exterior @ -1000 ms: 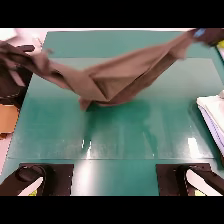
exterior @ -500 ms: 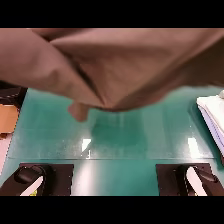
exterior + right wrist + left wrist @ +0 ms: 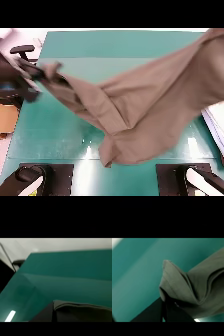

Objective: Fold the shirts.

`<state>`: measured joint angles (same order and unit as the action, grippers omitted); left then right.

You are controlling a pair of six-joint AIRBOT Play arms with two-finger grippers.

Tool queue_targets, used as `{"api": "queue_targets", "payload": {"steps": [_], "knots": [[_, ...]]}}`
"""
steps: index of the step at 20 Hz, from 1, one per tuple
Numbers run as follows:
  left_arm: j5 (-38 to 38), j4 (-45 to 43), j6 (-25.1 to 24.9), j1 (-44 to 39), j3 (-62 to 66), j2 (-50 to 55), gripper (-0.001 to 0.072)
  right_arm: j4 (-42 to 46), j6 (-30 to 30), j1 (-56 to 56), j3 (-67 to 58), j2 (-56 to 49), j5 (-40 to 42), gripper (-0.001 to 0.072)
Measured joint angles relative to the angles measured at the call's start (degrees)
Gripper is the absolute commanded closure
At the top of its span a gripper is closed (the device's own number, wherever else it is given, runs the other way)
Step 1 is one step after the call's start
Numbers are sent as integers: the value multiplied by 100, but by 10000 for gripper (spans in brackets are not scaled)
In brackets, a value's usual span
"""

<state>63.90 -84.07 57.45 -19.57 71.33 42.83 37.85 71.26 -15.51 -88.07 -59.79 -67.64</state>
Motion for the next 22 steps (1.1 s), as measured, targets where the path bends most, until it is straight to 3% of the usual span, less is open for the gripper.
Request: {"api": "queue_targets", "payload": {"steps": [4, 7, 8, 9, 10, 11, 12, 13, 14, 20, 22], "knots": [[-1412, 31, 1335, 210, -1768, 850, 679, -33, -232, 903, 933, -1349, 811, 704], [-2000, 39, 2133, 522, -2352, 1598, 679, -55, -291, 1340, 1003, -2345, 1207, 695], [-2140, 42, 2297, 625, -2457, 1797, 679, -66, -302, 1434, 916, -2594, 1213, 578], [-2282, 55, 2411, 715, -2522, 1934, 679, -76, -313, 1508, 787, -2833, 1202, 387], [-2400, 57, 2492, 782, -2559, 2031, 679, -72, -323, 1541, 638, -3010, 1132, 258], [-2465, 44, 2566, 848, -2570, 2105, 678, -76, -328, 1547, 487, -3132, 1078, 202], [-2527, 33, 2610, 896, -2557, 2155, 676, -74, -330, 1537, 308, -3226, 970, 198], [-2535, 7, 2649, 960, -2522, 2194, 554, -72, -330, 1488, 144, -3281, 837, 198], [-2535, -55, 2673, 1032, -2468, 2223, 192, -70, -332, 1408, -22, -3296, 695, 198], [-2216, -385, 2739, 1969, -1757, 2282, 172, -28, -323, 581, -210, -2566, -160, 199], [-1998, -164, 2474, 2437, -1550, 2286, 172, -33, -319, 286, 162, -2074, -483, 199]]}}
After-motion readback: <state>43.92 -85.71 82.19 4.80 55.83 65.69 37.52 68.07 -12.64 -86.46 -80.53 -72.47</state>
